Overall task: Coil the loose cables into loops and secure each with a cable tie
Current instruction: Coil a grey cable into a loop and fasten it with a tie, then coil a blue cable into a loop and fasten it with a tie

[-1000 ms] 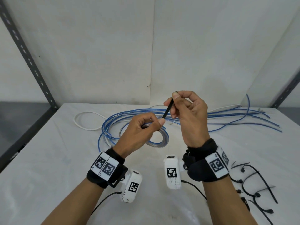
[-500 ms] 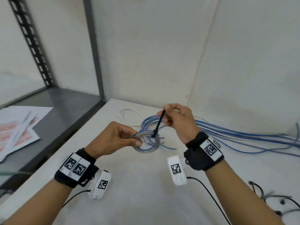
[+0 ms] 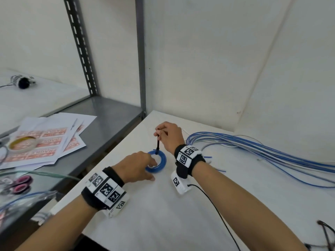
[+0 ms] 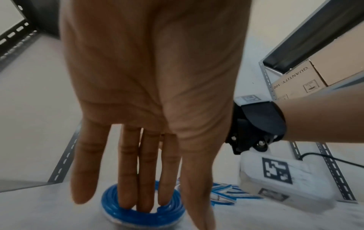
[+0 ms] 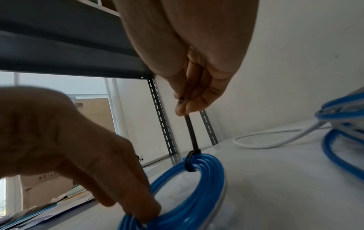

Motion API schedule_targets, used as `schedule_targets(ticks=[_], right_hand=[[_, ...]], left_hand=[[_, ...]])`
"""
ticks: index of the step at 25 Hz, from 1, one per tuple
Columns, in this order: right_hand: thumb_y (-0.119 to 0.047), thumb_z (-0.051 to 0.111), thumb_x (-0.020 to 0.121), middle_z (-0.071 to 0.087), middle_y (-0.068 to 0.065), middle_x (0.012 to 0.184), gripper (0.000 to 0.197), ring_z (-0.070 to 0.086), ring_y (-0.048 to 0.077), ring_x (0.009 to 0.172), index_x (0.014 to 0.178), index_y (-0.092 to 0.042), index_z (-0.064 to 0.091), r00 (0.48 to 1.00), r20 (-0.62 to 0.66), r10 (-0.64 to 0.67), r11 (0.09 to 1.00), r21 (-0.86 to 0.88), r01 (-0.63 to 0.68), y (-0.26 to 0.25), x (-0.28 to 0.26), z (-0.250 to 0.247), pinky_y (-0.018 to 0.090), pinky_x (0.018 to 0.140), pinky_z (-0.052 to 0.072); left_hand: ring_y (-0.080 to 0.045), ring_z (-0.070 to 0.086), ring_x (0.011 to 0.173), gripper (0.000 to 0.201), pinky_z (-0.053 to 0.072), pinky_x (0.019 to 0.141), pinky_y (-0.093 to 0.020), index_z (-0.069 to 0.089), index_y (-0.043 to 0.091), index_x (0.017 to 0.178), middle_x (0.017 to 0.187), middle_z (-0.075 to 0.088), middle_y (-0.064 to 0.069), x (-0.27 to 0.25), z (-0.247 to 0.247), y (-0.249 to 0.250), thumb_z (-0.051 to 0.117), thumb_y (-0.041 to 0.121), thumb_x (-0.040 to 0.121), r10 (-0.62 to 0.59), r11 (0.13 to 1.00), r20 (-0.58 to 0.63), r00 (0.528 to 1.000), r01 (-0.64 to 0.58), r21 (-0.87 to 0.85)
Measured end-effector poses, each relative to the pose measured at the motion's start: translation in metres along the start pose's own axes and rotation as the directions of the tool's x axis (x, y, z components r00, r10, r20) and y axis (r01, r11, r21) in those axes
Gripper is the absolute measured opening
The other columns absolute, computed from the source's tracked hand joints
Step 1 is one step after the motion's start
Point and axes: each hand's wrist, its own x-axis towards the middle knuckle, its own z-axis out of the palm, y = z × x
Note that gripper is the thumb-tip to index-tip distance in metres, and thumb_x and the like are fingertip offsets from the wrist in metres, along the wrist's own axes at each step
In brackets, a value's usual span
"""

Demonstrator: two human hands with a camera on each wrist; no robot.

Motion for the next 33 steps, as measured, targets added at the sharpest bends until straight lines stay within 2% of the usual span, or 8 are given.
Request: schedule_targets(ticks=[5,10,13,17,22,24,29,33], right_hand=[[0.0,0.056,0.097,0.074,0.009,0.098,0.018,0.071,0.022,0.083,0.106,-0.006,0.069,0.998,0.07,0.008,1.0,0.028,-0.01,0.012,0.009,0.008,0.041,0.087,0.06],[-0.013,0.066,0.094,0.072,0.006,0.113,0.017,0.067,0.025,0.103,0.11,-0.012,0.07,0.999,0.028,0.034,0.956,-0.294,-0.024,0.039,0.003,-0.041,0.037,0.093,0.052],[-0.023,0.068,0.091,0.072,0.007,0.105,0.012,0.067,0.028,0.103,0.098,-0.014,0.072,0.987,-0.011,0.162,0.842,-0.519,-0.144,0.059,-0.004,-0.098,0.037,0.087,0.052],[-0.037,0.075,0.085,0.07,0.007,0.107,0.025,0.066,0.03,0.101,0.098,-0.016,0.074,0.949,0.058,0.309,0.624,-0.766,-0.156,0.077,-0.029,-0.128,0.037,0.084,0.055],[-0.019,0.071,0.087,0.075,0.005,0.097,0.005,0.068,0.026,0.091,0.084,-0.02,0.074,0.976,0.045,0.211,0.8,-0.582,-0.147,0.087,-0.052,-0.132,0.031,0.076,0.05],[-0.021,0.075,0.088,0.076,0.003,0.093,0.005,0.067,0.019,0.085,0.083,-0.02,0.075,0.979,0.04,0.201,0.888,-0.429,-0.164,0.087,-0.056,-0.136,0.028,0.075,0.049],[-0.017,0.075,0.089,0.076,0.006,0.088,0.006,0.064,0.013,0.075,0.084,-0.017,0.074,0.993,-0.072,0.09,0.982,-0.161,-0.101,0.081,-0.061,-0.158,0.025,0.071,0.052],[-0.017,0.078,0.087,0.073,0.002,0.084,0.005,0.063,0.011,0.074,0.083,-0.015,0.077,0.991,0.056,0.123,0.96,-0.261,-0.104,0.087,-0.073,-0.163,0.031,0.074,0.054]], left_hand=[[-0.022,0.06,0.102,0.041,0.05,0.094,-0.036,0.068,0.015,0.122,0.119,0.067,-0.004,0.008,0.004,-0.015,0.068,0.044,0.093,-0.047,0.999,0.077,0.996,0.045,0.026],[-0.012,0.058,0.097,0.033,0.048,0.089,-0.029,0.068,0.02,0.119,0.113,0.065,0.005,0.029,-0.008,0.009,0.067,0.043,0.095,-0.005,0.999,-0.034,0.999,0.003,-0.045],[-0.013,0.064,0.083,0.024,0.052,0.084,-0.033,0.072,0.017,0.105,0.093,0.071,0.003,0.07,-0.017,0.045,0.067,0.038,0.095,0.012,0.974,-0.144,0.989,-0.044,-0.221],[-0.028,0.073,0.083,0.037,0.058,0.083,-0.035,0.069,0.005,0.095,0.088,0.077,-0.011,0.126,-0.013,0.08,0.055,0.039,0.103,-0.092,0.958,-0.034,0.995,0.079,-0.277],[-0.035,0.07,0.093,0.066,0.055,0.085,-0.038,0.056,0.012,0.075,0.101,0.074,-0.015,0.156,0.002,0.093,0.035,0.069,0.099,-0.265,0.956,-0.021,0.964,0.26,-0.135],[-0.035,0.067,0.101,0.072,0.052,0.083,-0.036,0.063,0.008,0.09,0.11,0.072,-0.016,0.156,0.0,0.097,0.036,0.075,0.095,-0.286,0.955,-0.074,0.956,0.277,-0.109],[-0.041,0.059,0.118,0.076,0.048,0.09,-0.042,0.052,-0.001,0.127,0.128,0.06,-0.022,0.16,-0.012,0.101,0.046,0.068,0.095,-0.319,0.947,-0.244,0.916,0.299,-0.115],[-0.04,0.069,0.104,0.052,0.058,0.091,-0.046,0.067,-0.006,0.111,0.114,0.071,-0.024,0.18,0.006,0.077,0.056,0.043,0.101,-0.354,0.88,-0.005,0.935,0.331,-0.342]])
